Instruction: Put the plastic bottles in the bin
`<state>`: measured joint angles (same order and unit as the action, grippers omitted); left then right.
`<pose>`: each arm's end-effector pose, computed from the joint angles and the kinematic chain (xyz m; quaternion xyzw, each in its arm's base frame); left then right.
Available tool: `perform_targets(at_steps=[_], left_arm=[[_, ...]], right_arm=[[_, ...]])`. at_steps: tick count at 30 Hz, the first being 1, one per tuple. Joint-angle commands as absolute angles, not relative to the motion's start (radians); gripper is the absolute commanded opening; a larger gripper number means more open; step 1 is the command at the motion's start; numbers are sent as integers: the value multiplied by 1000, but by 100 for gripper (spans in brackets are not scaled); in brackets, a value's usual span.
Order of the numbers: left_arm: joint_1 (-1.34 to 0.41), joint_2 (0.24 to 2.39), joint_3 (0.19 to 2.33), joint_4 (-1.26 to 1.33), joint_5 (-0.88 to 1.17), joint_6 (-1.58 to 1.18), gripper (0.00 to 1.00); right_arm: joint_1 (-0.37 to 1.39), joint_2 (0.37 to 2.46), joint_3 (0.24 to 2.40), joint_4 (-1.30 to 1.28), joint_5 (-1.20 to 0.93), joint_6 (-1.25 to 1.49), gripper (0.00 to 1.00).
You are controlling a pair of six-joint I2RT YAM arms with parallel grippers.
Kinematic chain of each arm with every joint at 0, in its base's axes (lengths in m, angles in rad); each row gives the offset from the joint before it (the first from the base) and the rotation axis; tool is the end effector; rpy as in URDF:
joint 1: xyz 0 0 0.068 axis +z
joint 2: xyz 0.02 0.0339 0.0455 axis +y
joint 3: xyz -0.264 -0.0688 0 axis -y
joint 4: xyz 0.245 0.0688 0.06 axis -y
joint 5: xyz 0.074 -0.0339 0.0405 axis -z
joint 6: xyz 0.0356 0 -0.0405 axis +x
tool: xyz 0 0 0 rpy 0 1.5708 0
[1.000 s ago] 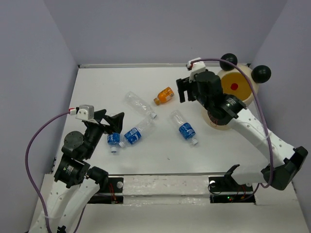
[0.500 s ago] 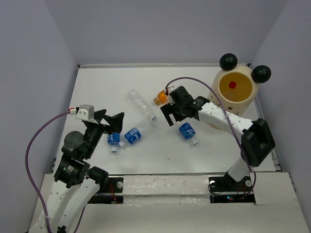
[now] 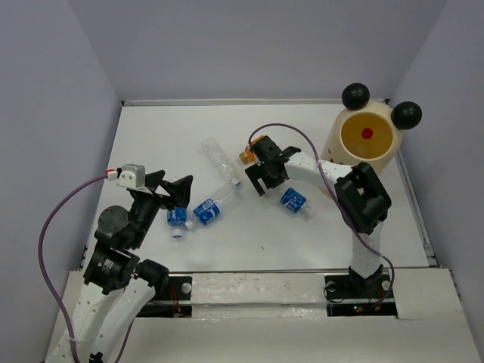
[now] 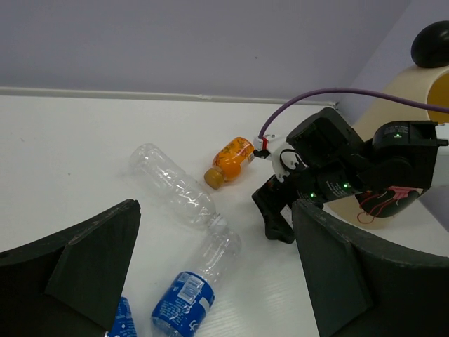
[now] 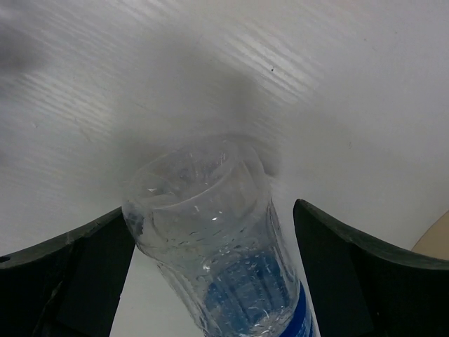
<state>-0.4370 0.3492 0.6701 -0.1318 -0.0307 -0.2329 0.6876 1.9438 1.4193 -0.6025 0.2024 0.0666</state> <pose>0.0848 -0.0384 0.3586 0.0531 0.6350 -0.2441 0.7310 0.3176 0.2516 0.1903 -0.2753 0.9309 -0.0110 0.2399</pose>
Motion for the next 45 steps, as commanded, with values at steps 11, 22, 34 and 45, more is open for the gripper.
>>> perform_targets(at_steps=[11,22,34,45], left_arm=[[-433,345,703,-92,-15,-222,99],[-433,345,703,-89,-5,-225,99],[-434,353,701,-91,-5,-224,99],[-434,356,703,-92,-5,-225,99]], right_arm=[[684,1930,1543,-575,233,-31,39],[703,1314,1542,-384,271,-55,34],[703,848,1093,458,558,-432,34],[675,940,954,894,623,-695,34]])
